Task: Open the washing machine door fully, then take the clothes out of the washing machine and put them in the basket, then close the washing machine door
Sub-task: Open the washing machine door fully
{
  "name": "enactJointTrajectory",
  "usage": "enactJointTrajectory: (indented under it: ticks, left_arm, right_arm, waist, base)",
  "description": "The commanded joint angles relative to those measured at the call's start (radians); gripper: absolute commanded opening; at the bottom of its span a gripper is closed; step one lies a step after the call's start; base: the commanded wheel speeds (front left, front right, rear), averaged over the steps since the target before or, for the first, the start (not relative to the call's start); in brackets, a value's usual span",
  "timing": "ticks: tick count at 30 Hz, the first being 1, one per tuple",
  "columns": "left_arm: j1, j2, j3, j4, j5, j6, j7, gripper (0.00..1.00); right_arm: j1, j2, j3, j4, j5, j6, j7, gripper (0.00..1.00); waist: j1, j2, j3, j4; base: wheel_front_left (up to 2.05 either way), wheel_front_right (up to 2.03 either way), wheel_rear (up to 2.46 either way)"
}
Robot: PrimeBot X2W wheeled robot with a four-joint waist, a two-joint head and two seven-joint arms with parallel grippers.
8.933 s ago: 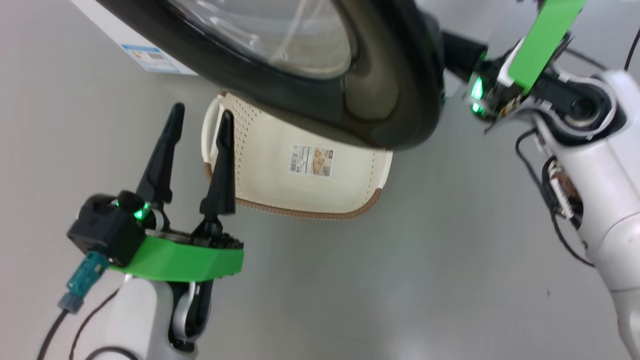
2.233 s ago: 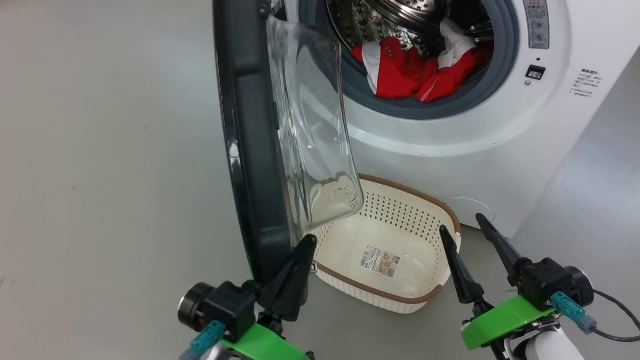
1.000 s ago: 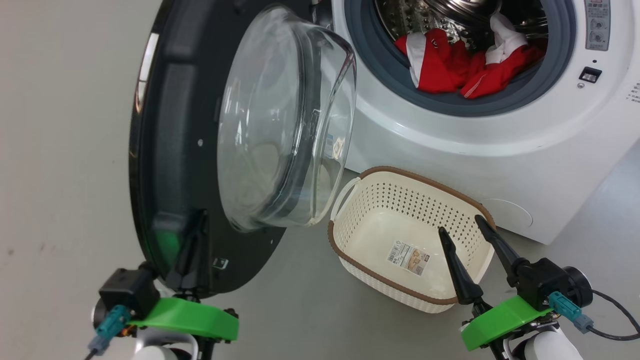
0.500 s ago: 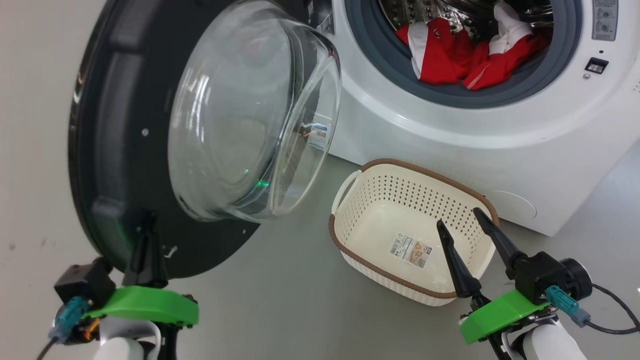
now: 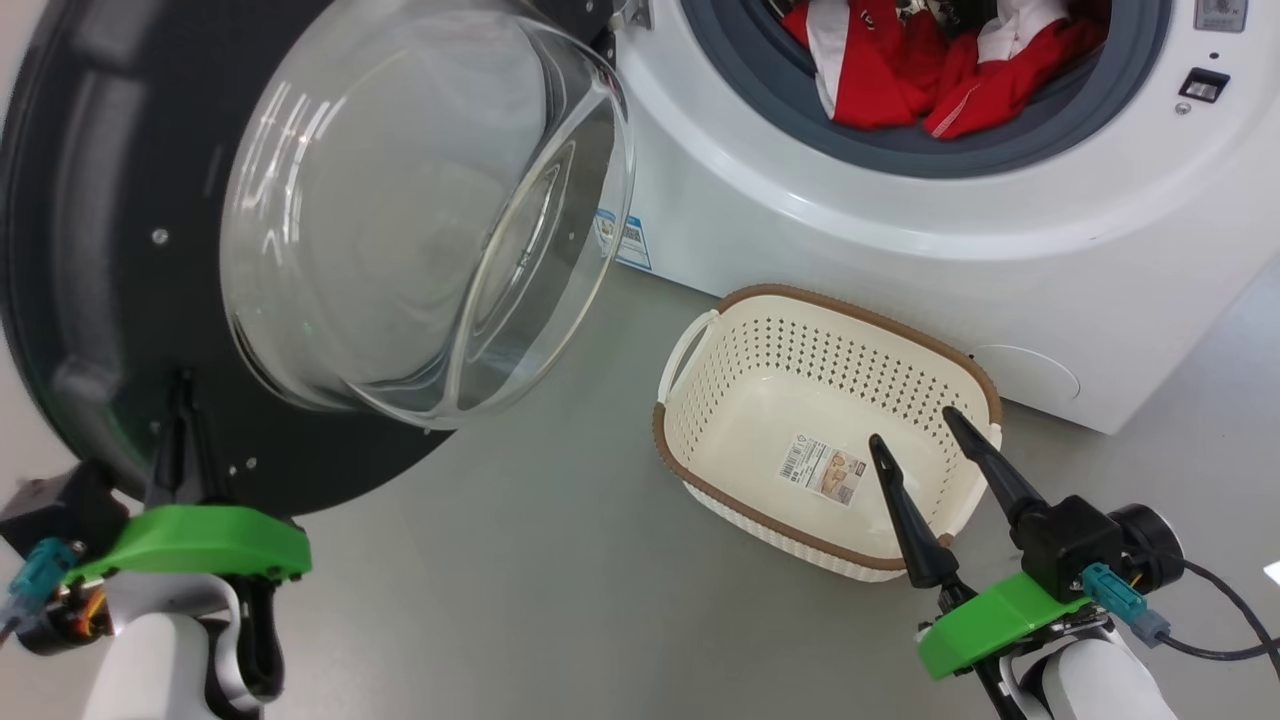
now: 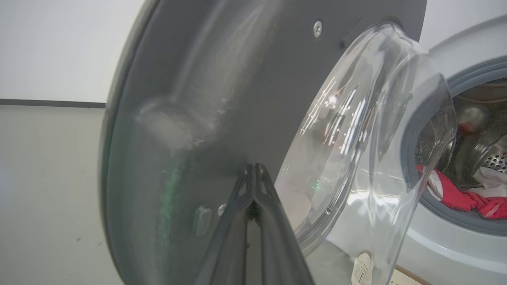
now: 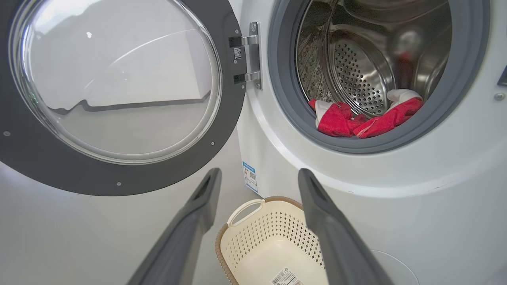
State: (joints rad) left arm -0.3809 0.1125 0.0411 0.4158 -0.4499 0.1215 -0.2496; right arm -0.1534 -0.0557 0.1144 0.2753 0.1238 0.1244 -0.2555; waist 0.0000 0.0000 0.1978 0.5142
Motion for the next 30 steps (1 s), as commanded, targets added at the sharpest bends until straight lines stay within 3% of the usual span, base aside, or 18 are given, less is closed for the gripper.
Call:
enactJointTrajectory:
  ticks: [1, 19, 30]
  left_arm:
    - [-0.045, 0.04, 0.06, -0.014, 0.015, 0.004, -0.012, 0.0]
    - [-0.141, 0.005, 0.281, 0.086, 0.138, -0.099, -0.012, 0.0]
    - [-0.217, 0.017, 0.383, 0.165, 0.209, -0.144, -0.012, 0.0]
  right_arm:
    - [-0.049, 0.005, 0.025, -0.02, -0.01, 0.006, -0.006, 1.0]
    - [-0.07, -0.007, 0.011, -0.035, -0.055, 0.006, 0.007, 1.0]
    - [-0.074, -0.013, 0.02, -0.055, -0.059, 0.006, 0.027, 1.0]
  waist:
    - [0.0, 0.0, 0.008, -0.002]
    - [0.0, 0.0, 0.059, -0.009]
    - [0.0, 0.0, 0.075, -0.016]
  base:
    - [0.0, 0.0, 0.0]
    - [0.0, 0.0, 0.0]
    - [0.0, 0.0, 0.0]
